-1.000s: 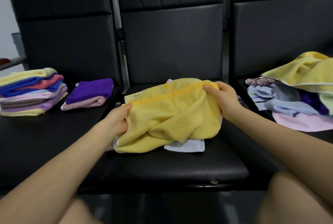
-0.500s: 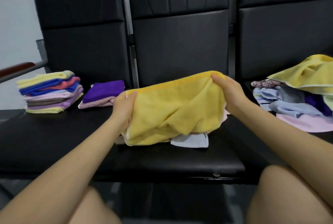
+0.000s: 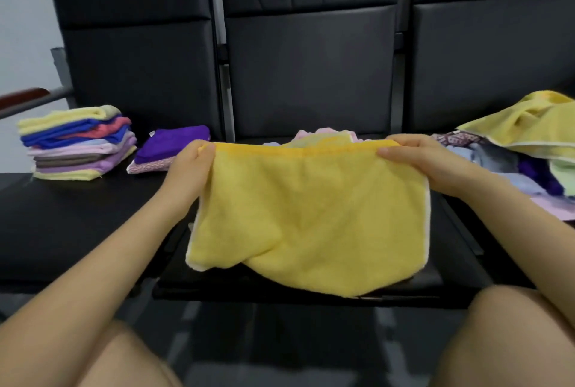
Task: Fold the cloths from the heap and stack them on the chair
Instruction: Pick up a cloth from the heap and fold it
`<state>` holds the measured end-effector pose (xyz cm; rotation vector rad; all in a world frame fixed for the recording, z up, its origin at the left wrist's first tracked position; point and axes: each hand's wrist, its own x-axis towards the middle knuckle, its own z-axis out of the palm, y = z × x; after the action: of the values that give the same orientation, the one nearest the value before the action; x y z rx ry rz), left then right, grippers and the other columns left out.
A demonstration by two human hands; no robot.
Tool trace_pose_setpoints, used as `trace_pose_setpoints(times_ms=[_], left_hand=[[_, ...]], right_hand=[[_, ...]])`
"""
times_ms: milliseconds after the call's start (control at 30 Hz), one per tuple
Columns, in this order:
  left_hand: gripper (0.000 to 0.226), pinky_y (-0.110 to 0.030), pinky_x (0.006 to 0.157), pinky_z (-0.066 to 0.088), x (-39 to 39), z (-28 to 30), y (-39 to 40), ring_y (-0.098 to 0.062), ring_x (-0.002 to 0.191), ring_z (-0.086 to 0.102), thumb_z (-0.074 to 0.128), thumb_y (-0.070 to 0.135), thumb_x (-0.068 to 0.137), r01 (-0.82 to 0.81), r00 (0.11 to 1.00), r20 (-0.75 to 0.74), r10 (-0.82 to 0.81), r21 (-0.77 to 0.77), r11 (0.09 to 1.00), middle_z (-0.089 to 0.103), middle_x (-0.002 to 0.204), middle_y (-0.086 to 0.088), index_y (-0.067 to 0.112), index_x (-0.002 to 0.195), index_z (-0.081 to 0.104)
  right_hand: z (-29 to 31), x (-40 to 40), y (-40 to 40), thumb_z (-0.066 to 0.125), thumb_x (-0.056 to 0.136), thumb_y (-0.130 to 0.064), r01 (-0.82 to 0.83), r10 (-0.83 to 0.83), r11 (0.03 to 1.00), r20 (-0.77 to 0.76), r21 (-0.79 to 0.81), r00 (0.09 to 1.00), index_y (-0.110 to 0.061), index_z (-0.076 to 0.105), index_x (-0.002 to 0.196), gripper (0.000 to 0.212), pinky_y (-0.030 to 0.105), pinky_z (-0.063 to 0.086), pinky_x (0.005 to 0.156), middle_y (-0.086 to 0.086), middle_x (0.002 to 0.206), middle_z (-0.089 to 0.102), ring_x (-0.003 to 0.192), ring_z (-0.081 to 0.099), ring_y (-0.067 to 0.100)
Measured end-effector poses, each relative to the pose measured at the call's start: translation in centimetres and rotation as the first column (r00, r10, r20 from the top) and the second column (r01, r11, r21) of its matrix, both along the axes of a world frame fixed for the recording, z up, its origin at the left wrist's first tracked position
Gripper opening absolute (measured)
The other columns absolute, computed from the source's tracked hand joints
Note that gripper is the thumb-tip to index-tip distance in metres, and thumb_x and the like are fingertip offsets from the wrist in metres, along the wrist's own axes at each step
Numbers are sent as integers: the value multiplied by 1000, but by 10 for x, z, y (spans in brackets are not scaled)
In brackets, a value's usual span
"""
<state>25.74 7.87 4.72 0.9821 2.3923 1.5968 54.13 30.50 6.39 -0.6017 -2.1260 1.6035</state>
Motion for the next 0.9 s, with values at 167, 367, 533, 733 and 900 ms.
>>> trace_pose_setpoints(times_ms=[167, 367, 533, 733, 900], left_hand=[[19, -31, 70, 39, -26, 13, 39, -17, 88, 51, 41, 29, 99, -118, 985, 143, 102, 111, 987, 54, 87, 3, 19, 96, 57], [23, -29, 61, 35, -83, 10, 86, -20, 89, 49, 45, 26, 99, -204, 973, 128, 191, 97, 974, 53, 82, 0, 14, 82, 56], [23, -28, 77, 37, -109, -48, 103, -20, 83, 52, 48, 24, 98, -196, 940, 283, 191, -11, 981, 57, 83, -2, 12, 83, 60], [20, -34, 85, 46, -126, -79, 101, -24, 90, 59, 54, 30, 96, -160, 925, 337, 176, -74, 984, 64, 94, -9, 15, 84, 63], [25, -38, 82, 46, -127, -73, 97, -27, 89, 58, 52, 34, 96, -85, 966, 223, 132, -208, 974, 64, 91, -11, 13, 86, 62]], right_hand=[[20, -49, 20, 68, 88, -27, 170, -177, 981, -75, -96, 981, -8, 68, 102, 24, 32, 54, 77, 8, 97, 69, 84, 67, 19], [15, -124, 60, 72, 85, -22, 425, -424, 905, -71, 4, 903, -13, 66, 92, 13, 23, 47, 63, 0, 86, 62, 76, 58, 13], [-38, -153, 68, 70, 72, -42, 393, -406, 913, 147, 111, 902, -33, 70, 99, 28, 28, 48, 75, -3, 108, 65, 98, 60, 18], [-63, -137, 94, 70, 47, -69, 398, -425, 905, 355, 150, 833, -39, 67, 98, 59, 42, 54, 82, -2, 105, 64, 98, 62, 23], [-66, -133, 106, 72, 78, -44, 341, -345, 938, 282, 64, 895, -23, 67, 107, 37, 30, 47, 61, 2, 99, 67, 91, 64, 24]])
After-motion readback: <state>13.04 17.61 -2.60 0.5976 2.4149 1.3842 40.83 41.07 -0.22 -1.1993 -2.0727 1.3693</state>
